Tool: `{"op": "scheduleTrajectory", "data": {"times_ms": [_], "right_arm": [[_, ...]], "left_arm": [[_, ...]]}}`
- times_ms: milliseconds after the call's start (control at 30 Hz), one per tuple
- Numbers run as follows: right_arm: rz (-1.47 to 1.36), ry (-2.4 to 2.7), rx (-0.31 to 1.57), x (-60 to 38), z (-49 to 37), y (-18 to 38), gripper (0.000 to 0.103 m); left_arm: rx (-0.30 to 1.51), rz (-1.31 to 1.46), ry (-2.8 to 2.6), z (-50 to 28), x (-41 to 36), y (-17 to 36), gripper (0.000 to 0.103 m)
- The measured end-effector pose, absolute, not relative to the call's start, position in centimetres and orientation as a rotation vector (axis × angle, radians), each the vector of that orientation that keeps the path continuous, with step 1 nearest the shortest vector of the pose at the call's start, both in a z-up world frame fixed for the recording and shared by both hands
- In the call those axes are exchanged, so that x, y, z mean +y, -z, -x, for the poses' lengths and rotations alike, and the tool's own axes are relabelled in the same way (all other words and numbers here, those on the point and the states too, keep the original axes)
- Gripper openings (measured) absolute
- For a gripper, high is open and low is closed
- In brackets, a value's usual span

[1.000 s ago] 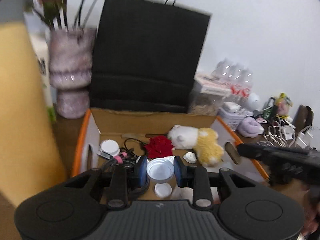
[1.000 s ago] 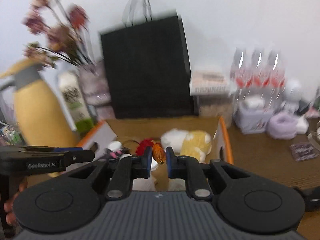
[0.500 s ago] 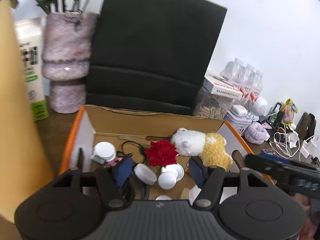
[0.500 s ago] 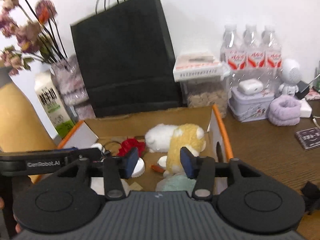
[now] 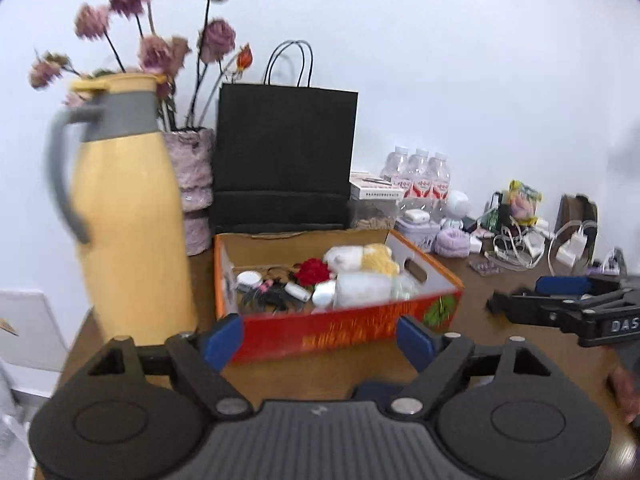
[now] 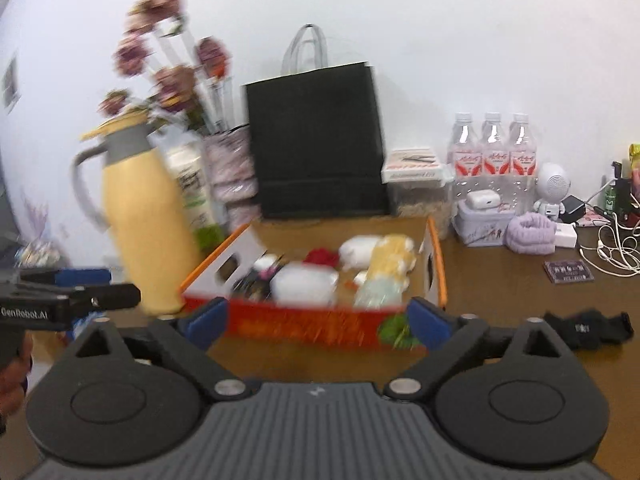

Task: Organize objects
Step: 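Withdraw both grippers from the box back over the table, then grasp the white crumpled tissue with the left gripper while the right gripper grasps a white bottle cap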

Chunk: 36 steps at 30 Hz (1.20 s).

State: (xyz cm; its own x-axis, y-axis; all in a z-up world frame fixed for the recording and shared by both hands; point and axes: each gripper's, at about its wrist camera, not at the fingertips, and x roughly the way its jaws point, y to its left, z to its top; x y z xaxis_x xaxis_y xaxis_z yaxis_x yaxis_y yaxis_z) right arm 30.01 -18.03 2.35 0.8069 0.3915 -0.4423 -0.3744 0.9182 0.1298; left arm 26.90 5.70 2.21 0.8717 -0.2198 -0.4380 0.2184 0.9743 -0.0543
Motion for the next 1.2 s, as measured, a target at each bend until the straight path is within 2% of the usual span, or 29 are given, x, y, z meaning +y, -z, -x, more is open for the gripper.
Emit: {"op": "scheduleTrajectory", "data": {"times_ms": [333,500,667,833,933,1000,1100,1167,1200], "right_arm": [[0.099,-0.389,0.565,-19.1,-17.4,2.5,0.103],[0.07,-0.346,0.641,-20.3,-13.8,5.3,0.103],[0.08,-0.368,0.656,-19.5,-13.4,6.2,0.103],[0.104,-0.415,0.606,-17.3,-15.0,5.2,0.103],[0.132,-0.425,0.584,-15.8,-16.2,4.8,0.103],[0.137,-0.425,0.577,-14.9,-17.1,4.5,0.103],[0.137,-0.427,0.577,-13.9,-18.4,4.5,0.103],[0.14,-0.446,0.58,-12.9,-19.4,4.4,0.103],[0.145,-0.459,0.579,-12.4,-20.0,4.4,0.103]], "left_arm": [[0.555,0.06,0.118,-15.3,6.3,4.5,0.085],[0.593,0.066,0.033,-12.5,7.4,6.7,0.085],[0.547,0.044,0.037,-14.4,7.4,6.4,0.085],[0.486,-0.116,0.057,-20.8,5.5,7.3,0.085],[0.52,-0.149,0.031,-25.2,6.0,8.4,0.085],[0.589,-0.098,-0.011,-26.9,7.1,9.1,0.077],[0.631,-0.018,0.001,-26.2,8.3,9.8,0.048],[0.623,-0.05,0.026,-24.7,8.3,9.7,0.035],[0.623,-0.063,0.036,-23.9,8.2,9.7,0.033]]}}
